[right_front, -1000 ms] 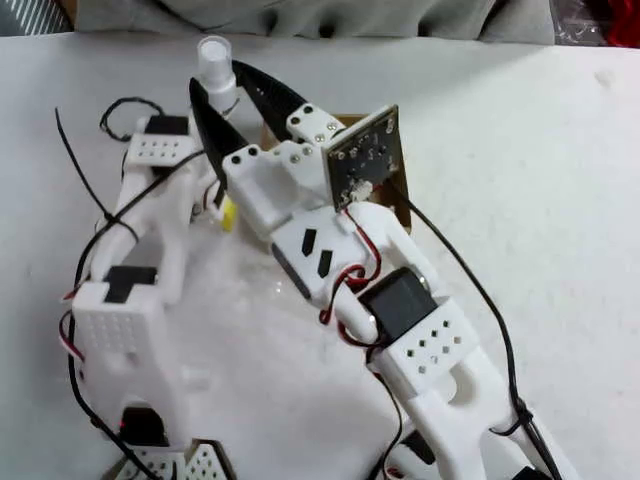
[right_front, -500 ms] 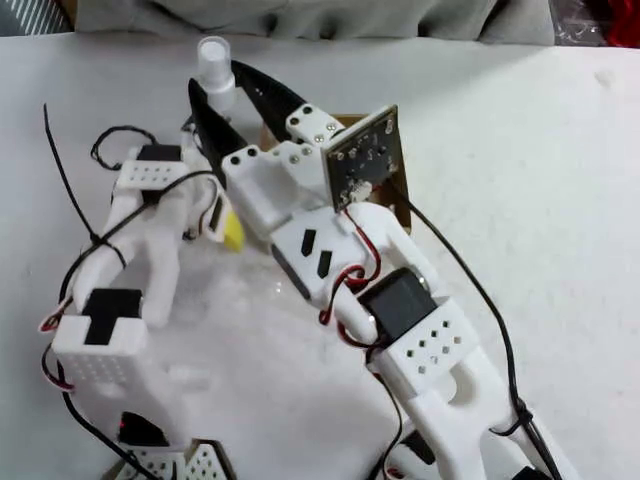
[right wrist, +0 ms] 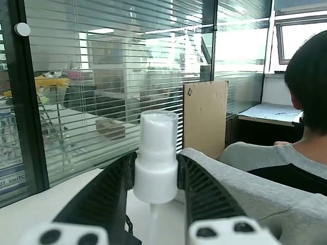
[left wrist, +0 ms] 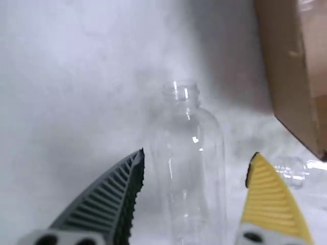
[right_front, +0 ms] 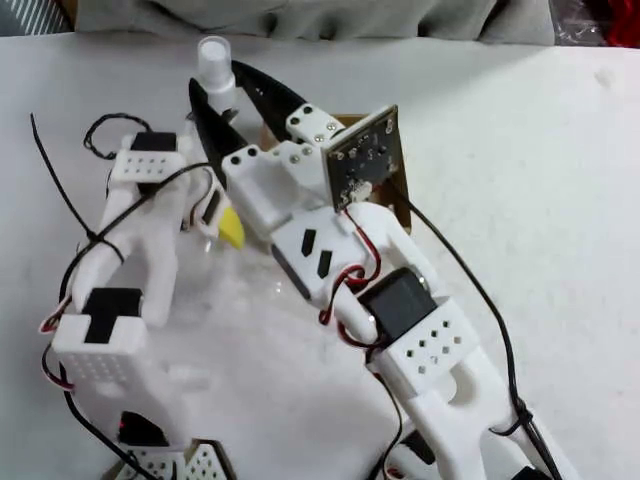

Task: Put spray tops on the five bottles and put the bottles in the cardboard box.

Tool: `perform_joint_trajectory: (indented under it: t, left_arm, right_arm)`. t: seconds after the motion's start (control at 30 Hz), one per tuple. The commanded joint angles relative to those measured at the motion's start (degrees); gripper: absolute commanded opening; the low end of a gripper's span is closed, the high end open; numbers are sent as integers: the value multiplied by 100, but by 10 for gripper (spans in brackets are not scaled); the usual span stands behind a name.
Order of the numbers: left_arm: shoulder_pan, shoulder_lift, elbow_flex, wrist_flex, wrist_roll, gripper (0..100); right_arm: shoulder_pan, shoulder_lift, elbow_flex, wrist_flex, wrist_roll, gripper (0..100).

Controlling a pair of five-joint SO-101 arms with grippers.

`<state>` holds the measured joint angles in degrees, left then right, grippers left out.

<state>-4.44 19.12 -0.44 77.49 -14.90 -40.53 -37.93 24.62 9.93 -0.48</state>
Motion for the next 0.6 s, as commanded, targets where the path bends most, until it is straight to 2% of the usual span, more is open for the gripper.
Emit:
perform_joint_trajectory:
  t: [0.0,0.27,0.43,0.57]
  left_arm:
    - [-40,382,-782,308,-132,294]
    - [-101,1262,-1837,1169,-132,286]
    - [-101,1341,-1776,985,-185,210]
    - [-92,1332,-1451,730,-185,221]
  right_arm:
    - [22,-13,-334,31,-9,15]
    - [22,-13,-334,31,-9,15]
    - [22,-13,-334,31,-9,15]
    - [22,-13,-334,31,-9,15]
